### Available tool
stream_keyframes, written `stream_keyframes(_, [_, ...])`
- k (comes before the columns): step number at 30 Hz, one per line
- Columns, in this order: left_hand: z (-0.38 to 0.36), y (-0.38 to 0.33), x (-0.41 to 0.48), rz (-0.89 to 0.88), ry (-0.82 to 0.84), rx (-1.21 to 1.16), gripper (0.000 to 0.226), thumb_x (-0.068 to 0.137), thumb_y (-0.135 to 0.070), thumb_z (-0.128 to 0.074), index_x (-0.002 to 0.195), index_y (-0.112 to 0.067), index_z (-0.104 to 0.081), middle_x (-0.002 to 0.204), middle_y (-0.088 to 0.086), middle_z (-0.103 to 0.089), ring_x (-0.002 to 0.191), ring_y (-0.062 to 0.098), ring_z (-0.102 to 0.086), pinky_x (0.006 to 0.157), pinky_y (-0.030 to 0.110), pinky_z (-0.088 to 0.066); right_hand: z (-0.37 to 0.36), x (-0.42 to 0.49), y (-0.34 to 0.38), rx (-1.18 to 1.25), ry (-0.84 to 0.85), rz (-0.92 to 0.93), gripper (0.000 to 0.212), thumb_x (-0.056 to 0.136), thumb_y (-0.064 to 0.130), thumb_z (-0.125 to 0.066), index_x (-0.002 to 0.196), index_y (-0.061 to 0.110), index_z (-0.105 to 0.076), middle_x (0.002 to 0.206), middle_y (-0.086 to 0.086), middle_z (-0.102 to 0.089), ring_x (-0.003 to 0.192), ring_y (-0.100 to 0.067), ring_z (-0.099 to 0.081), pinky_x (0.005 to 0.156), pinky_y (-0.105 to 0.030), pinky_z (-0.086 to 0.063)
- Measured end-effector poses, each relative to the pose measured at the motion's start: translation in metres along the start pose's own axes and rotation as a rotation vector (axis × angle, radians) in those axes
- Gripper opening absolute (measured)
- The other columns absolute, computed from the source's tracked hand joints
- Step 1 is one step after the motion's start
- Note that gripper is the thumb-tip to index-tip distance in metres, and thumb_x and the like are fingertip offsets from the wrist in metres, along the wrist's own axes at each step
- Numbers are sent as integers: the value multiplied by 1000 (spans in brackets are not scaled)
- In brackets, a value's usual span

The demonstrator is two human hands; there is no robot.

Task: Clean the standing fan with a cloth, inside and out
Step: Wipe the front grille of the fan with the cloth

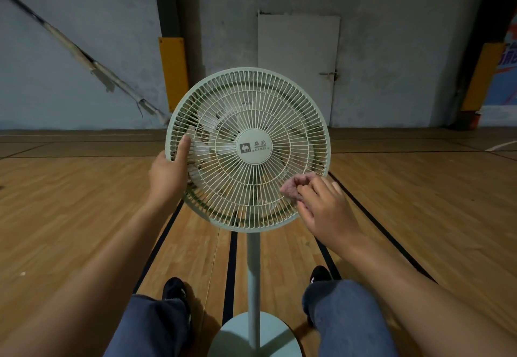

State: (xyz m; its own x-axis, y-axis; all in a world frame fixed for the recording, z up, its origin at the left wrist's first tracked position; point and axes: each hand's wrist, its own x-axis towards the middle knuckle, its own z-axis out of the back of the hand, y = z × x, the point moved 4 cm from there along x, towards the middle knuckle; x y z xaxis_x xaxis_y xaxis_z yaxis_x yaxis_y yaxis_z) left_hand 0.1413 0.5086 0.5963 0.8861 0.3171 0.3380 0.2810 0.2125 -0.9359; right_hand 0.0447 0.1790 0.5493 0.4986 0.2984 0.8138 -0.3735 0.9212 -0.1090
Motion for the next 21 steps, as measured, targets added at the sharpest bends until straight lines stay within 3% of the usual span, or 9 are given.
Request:
stream_keyframes(3, [-6,16,-13,65,7,-135,62,94,-79,-57,106,-19,-69,85,-1,-77,59,4,-72,47,17,-52,-4,-16,-6,6,7,-16,9,92,10,-68,101,11,-64,110,-7,-61,107,-26,-61,84,-46,-53])
stream_keyframes(9, [-14,20,-22,114,28,-184,67,96,-77,-57,111,-13,-70,100,8,-81,84,24,-76,73,37,-62,-3,-12,-5,-25,-7,10,10,93,11,-66,103,10,-65,108,-7,-60,106,-28,-61,82,-43,-50])
stream_keyframes(15, [-14,16,-24,66,51,-175,74,76,-85,-66,110,-20,-71,97,4,-81,80,18,-77,68,34,-59,2,38,16,-13,-46,23,21,94,10,-66,116,8,-68,118,-11,-63,112,-29,-60,92,-43,-50])
stream_keyframes(18, [-14,17,-23,55,59,-174,76,72,-86,-69,109,-20,-73,97,3,-82,87,26,-78,79,45,-63,6,65,27,24,-36,17,37,94,13,-65,131,9,-64,127,-10,-63,118,-29,-59,96,-45,-48])
stream_keyframes(21, [-11,20,-21,48,56,-177,67,78,-84,-70,107,-24,-75,95,-3,-83,92,28,-80,83,49,-65,8,76,33,28,-21,23,40,93,14,-66,133,11,-63,125,-9,-63,115,-30,-60,94,-47,-48])
